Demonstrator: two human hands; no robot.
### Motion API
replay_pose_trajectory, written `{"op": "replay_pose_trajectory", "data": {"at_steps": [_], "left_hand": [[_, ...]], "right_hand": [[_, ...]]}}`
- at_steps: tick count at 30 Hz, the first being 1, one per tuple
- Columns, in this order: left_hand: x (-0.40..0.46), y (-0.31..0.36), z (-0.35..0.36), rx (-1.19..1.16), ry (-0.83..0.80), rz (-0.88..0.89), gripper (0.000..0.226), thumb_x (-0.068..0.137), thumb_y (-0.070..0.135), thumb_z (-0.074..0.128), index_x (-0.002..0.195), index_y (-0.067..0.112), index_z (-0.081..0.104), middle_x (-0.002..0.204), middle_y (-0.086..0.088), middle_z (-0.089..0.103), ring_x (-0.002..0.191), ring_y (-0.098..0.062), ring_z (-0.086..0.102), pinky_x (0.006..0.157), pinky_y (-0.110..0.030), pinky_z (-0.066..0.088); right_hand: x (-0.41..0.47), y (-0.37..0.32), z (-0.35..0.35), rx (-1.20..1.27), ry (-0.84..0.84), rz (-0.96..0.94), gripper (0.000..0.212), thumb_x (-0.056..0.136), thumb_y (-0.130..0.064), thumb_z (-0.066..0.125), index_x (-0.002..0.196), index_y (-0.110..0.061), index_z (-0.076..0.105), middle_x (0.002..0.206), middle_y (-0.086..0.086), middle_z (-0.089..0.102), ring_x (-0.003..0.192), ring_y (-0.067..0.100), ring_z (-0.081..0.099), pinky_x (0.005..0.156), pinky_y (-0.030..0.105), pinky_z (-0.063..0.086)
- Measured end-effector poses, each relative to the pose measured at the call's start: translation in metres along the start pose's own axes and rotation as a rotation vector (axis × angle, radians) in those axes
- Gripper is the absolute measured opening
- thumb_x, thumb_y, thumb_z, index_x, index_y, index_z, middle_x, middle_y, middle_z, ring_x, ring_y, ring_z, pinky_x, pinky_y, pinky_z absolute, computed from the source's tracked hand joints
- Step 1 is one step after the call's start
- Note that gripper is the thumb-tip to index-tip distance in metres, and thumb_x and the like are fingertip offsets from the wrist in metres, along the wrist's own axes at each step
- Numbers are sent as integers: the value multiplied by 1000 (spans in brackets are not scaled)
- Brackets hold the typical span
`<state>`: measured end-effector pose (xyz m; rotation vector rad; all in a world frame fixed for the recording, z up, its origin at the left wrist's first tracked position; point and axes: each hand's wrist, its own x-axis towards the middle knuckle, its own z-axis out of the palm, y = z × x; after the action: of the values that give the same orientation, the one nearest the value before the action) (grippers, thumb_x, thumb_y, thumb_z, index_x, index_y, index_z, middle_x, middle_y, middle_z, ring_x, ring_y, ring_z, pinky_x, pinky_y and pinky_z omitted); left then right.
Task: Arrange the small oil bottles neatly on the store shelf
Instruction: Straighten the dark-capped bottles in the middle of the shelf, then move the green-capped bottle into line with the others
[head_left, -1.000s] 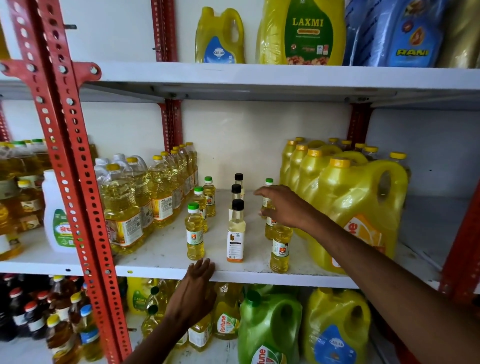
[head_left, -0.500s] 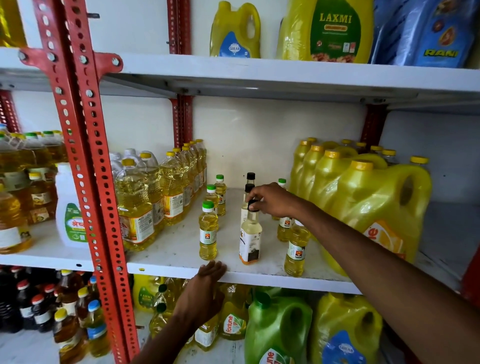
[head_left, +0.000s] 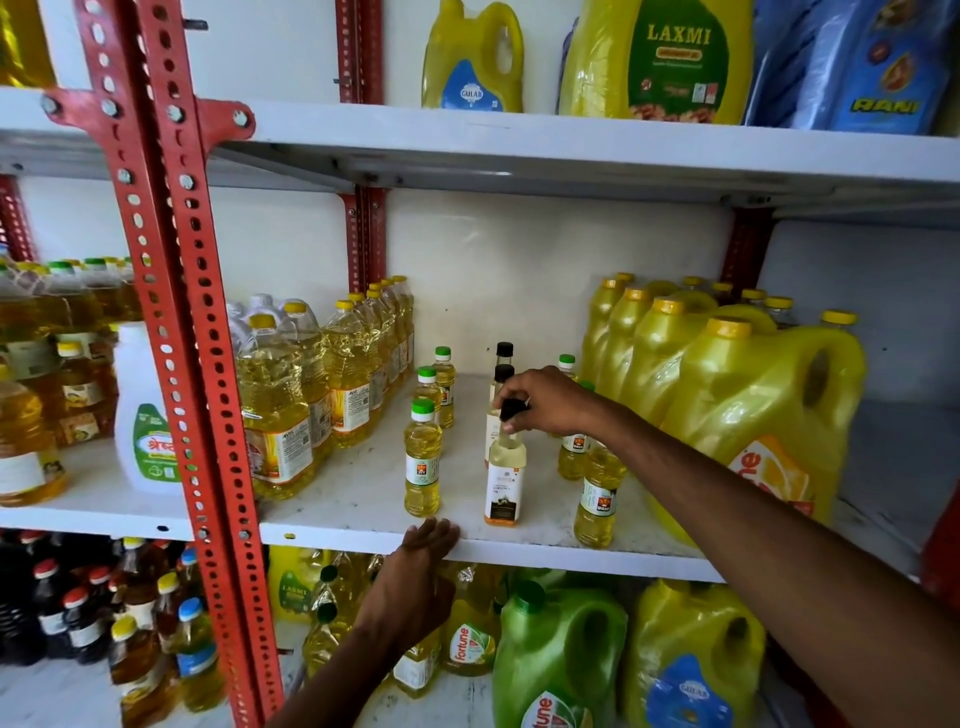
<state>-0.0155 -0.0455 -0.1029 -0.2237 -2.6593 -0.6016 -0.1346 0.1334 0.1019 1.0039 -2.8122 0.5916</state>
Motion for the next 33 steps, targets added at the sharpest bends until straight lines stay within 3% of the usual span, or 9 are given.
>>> {"op": "replay_pose_trajectory", "data": {"at_steps": [9, 33], "left_hand": [[0, -1, 1, -10, -10, -2, 63, 86, 19, 56, 145, 20, 34, 155, 0, 33, 147, -13, 18, 122, -36, 18], [-2, -8, 1, 29, -38, 24, 64, 87, 24, 54, 146, 18, 30, 157, -2, 31, 147, -12, 14, 122, -39, 20]], "right_hand": [[-8, -4, 1, -24, -2, -26, 39, 70, -17, 81, 107, -12, 70, 110, 13, 72, 105, 23, 66, 93, 36, 53], [-14, -14, -1, -78, -38, -4, 38, 75, -18, 78, 111, -12, 67, 115, 12, 70, 108, 24, 63, 84, 26, 46]]}}
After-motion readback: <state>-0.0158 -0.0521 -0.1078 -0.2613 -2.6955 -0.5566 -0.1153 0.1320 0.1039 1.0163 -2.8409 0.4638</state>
